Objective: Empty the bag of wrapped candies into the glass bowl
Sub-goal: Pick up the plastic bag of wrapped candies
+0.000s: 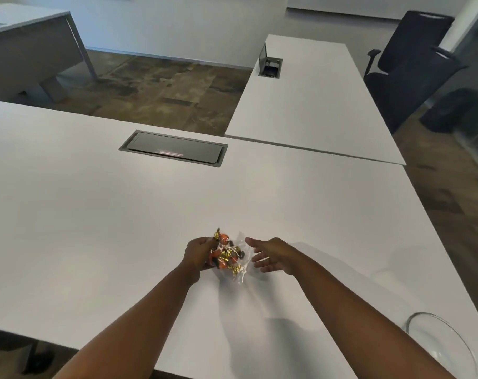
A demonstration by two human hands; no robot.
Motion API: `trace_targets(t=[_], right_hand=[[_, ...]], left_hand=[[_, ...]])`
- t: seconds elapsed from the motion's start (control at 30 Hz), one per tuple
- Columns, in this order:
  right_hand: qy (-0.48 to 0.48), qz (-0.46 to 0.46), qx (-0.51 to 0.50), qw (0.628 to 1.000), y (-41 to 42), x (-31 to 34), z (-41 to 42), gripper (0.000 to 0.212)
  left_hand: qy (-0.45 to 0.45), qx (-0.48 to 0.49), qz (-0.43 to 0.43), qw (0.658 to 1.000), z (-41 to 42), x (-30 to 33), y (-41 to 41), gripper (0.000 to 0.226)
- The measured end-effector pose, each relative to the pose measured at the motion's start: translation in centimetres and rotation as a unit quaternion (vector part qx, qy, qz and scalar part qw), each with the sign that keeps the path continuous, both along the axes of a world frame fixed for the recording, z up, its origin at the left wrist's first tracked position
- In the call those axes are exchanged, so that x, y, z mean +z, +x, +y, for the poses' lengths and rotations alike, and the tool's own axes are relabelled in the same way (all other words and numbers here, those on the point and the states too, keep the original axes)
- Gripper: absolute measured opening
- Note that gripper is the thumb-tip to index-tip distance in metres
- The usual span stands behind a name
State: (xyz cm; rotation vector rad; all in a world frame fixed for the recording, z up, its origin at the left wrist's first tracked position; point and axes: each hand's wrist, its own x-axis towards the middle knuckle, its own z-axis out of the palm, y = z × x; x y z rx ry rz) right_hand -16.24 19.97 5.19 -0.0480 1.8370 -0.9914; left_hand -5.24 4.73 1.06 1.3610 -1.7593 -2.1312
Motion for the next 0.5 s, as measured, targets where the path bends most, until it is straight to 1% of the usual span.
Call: trace_targets(t=[0.07, 0.1, 0.17, 0.27, 0.4, 0.5], right_hand=[[-0.028, 0.011, -0.028, 0.999, -0.3, 0.6, 0.1, 0.021], [-0.033, 0.026, -0.04, 0.998, -0.4, 0.9, 0.2, 0.012], [-0.041, 0.057, -0.069, 0.995, -0.9, 1.2, 0.6, 0.018], [-0.05, 0.069, -0.099, 0.991, -1.7, 1.9, 1.8, 0.02], [-0.045, 0.084, -0.131, 0.987, -2.6, 2.7, 3.2, 0.02], [-0.029, 0.108, -0.157, 0.981, -3.2, 2.9, 3.8, 0.021]], left_hand=[[0.016, 0.016, 0.006, 1.0, 0.5, 0.5, -1.3, 0.013], [0.028, 0.025, 0.007, 0.999, 0.7, 0.6, -1.8, 0.012], [0.055, 0.028, 0.005, 0.998, 1.4, 0.9, -2.8, 0.008], [0.067, 0.004, -0.006, 0.998, 2.7, 1.2, -4.1, 0.007], [0.074, -0.054, -0.029, 0.995, 3.9, 1.2, -5.2, 0.014], [0.075, -0.104, -0.045, 0.991, 5.1, 1.4, -6.0, 0.014]])
